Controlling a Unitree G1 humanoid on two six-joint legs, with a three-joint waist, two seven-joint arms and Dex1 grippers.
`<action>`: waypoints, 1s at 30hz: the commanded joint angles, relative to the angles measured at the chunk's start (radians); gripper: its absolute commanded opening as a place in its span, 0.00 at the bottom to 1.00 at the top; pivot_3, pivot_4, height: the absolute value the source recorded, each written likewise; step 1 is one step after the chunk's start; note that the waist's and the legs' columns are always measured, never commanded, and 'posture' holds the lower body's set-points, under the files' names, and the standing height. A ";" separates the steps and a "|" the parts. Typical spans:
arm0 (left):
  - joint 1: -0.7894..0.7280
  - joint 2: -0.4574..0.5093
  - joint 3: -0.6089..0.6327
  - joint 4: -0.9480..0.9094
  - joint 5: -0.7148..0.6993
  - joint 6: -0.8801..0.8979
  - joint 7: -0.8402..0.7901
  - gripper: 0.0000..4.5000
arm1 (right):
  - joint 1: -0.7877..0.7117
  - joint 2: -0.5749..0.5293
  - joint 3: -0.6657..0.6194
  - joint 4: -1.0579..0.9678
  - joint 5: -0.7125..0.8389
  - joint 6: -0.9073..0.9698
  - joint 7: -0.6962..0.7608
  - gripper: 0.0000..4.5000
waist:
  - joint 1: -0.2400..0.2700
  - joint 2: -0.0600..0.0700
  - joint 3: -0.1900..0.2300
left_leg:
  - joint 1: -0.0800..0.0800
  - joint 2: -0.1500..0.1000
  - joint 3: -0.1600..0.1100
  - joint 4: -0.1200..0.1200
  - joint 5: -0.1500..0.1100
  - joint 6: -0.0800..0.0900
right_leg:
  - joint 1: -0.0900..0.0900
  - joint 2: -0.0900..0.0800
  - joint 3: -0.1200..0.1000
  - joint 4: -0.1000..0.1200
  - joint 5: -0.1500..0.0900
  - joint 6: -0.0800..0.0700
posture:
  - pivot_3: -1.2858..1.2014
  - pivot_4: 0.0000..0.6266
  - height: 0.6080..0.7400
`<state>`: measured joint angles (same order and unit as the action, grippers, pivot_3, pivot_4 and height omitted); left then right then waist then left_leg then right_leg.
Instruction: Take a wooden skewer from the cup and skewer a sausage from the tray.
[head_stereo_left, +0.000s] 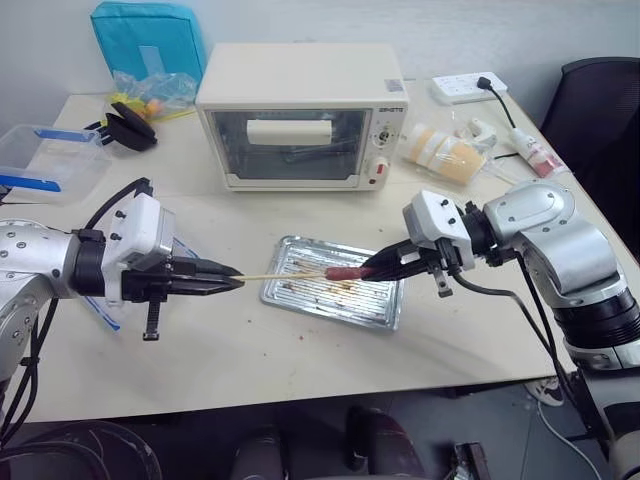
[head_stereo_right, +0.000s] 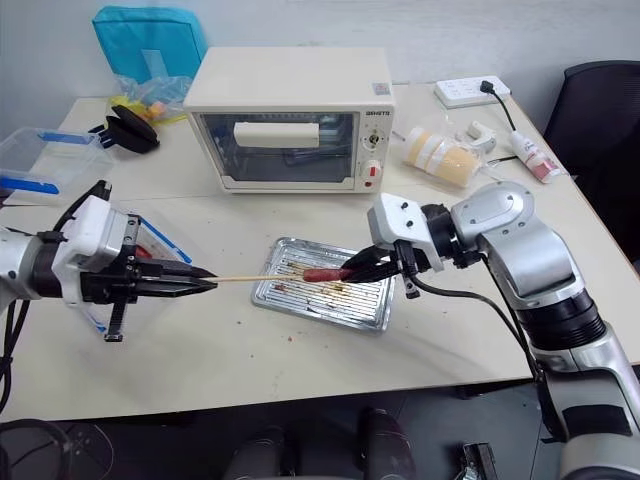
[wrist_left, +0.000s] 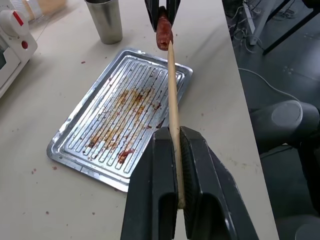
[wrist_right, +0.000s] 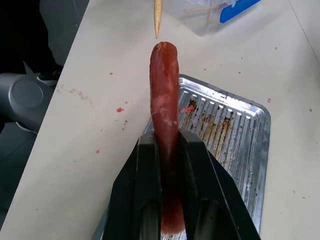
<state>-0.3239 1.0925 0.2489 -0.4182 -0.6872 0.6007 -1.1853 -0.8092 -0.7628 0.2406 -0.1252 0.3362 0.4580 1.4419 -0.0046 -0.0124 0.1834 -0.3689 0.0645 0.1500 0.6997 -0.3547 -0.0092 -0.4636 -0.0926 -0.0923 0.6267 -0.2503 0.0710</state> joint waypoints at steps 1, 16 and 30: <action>-0.001 0.017 0.028 -0.006 0.005 -0.013 -0.003 0.00 | -0.012 -0.014 -0.025 -0.034 0.012 -0.010 0.004 0.04 | 0.000 0.000 0.000 | 0.000 0.000 0.000 0.000 0.000 0.000 | 0.000 0.000 0.000 0.000 0.000 0.000 | 0.52 0.24 1.00; -0.036 0.002 -0.005 -0.005 0.007 -0.012 0.003 0.00 | -0.026 0.001 -0.023 -0.062 0.030 0.013 -0.008 0.04 | 0.000 0.000 0.000 | 0.000 0.000 0.000 0.000 0.000 0.000 | 0.000 0.000 0.000 0.000 0.000 0.000 | 0.52 0.24 1.00; -0.071 -0.011 -0.049 0.015 0.016 -0.021 -0.001 0.00 | -0.059 0.033 -0.024 -0.085 0.049 0.043 -0.020 0.04 | 0.000 0.000 0.000 | 0.000 0.000 0.000 0.000 0.000 0.000 | 0.000 0.000 0.000 0.000 0.000 0.000 | 0.52 0.24 1.00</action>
<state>-0.3639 1.0873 0.2134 -0.4076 -0.6779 0.5982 -1.1818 -0.8231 -0.7427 0.2402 -0.1574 0.3482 0.5020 1.4279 -0.0044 -0.0124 0.1834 -0.3688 0.0644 0.1500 0.6998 -0.3547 -0.0092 -0.4636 -0.0925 -0.0923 0.6271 -0.2503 0.0710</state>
